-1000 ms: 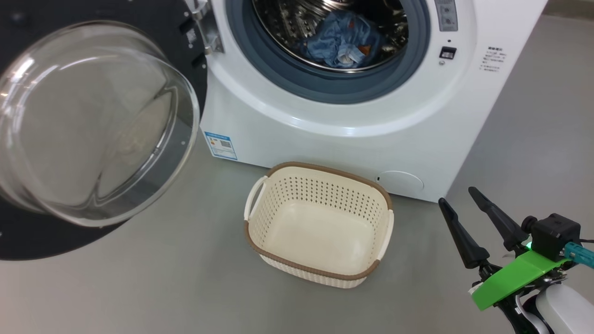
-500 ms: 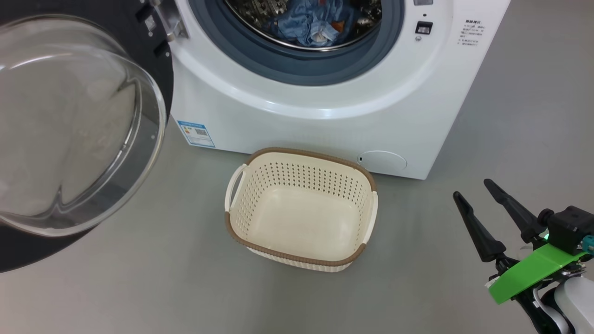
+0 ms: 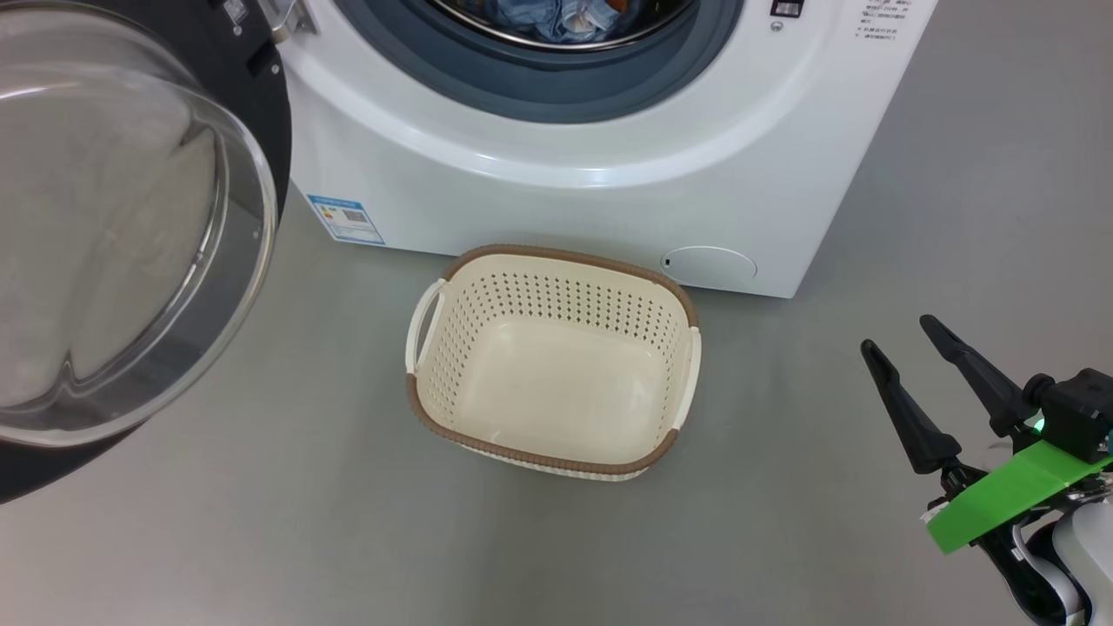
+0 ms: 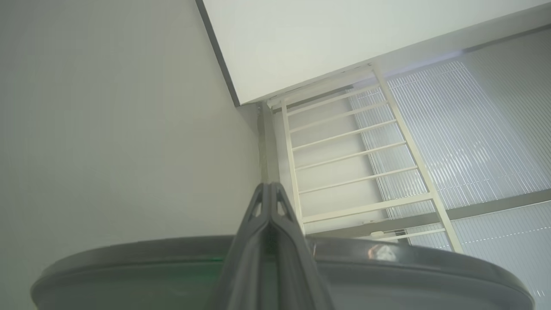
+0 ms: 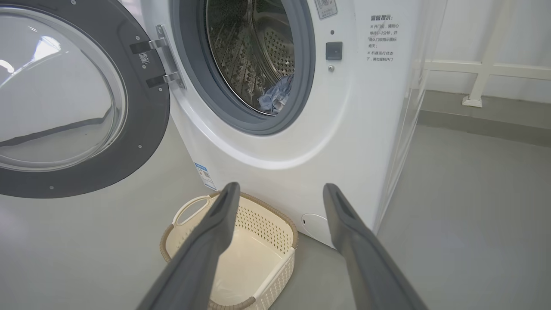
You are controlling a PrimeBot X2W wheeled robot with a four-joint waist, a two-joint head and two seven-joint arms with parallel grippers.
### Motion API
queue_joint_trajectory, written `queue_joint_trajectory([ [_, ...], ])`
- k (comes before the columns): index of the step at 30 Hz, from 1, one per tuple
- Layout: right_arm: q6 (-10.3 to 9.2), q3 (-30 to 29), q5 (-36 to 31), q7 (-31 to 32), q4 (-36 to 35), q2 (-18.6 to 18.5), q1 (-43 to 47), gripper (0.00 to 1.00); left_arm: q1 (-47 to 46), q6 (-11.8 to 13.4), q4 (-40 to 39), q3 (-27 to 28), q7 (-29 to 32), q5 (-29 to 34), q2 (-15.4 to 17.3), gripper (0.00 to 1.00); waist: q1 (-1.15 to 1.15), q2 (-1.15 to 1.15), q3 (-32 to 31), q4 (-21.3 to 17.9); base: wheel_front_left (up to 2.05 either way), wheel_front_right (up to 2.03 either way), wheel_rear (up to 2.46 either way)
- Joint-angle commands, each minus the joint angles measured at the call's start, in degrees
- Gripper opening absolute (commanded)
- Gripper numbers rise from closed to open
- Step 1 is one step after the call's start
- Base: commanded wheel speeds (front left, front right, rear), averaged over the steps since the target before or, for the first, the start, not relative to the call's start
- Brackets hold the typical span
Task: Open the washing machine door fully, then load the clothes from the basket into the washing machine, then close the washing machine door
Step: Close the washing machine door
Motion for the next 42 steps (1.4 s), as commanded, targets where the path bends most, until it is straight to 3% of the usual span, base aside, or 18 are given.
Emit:
queue_joint_trajectory([
  [1, 0.25, 0.3, 0.3, -0.5, -1.3, -1.3, -0.5, 1.0, -0.7, -0.4, -0.7, 0.2, 1.1, -0.2, 4.3, 0.0, -0.01, 0.0, 0.1, -0.1, 0.0, 0.0, 0.0],
  [5, 0.25, 0.1, 0.3, -0.5, -0.9, -0.9, -0.4, 1.0, -0.5, -0.6, 0.4, -0.8, 4.7, -0.5, 4.3, 0.0, -0.01, 0.0, -0.3, 0.0, 0.0, 0.0, 0.0],
  [11, 0.25, -0.1, 0.3, -0.5, -0.5, 0.4, 0.3, 1.0, 0.2, -0.2, 1.5, -3.5, 15.6, -1.0, 4.3, 0.0, -0.01, 0.0, -1.9, 0.6, 0.0, 0.0, 0.0],
  [25, 0.25, 0.0, 0.4, -0.5, 0.7, 4.3, 1.9, 1.0, 7.6, -0.2, -6.8, -8.5, 36.8, -2.2, 3.2, 0.0, -0.01, 0.0, -7.4, 1.7, 0.0, 0.0, 0.0],
  [42, 0.25, -0.7, 0.2, -0.5, 1.4, 7.1, 3.4, 1.0, 19.1, 6.9, -28.4, -12.5, 55.9, -5.2, -0.3, 0.0, -0.01, 0.0, -10.9, 2.5, 0.0, 0.0, 0.0],
])
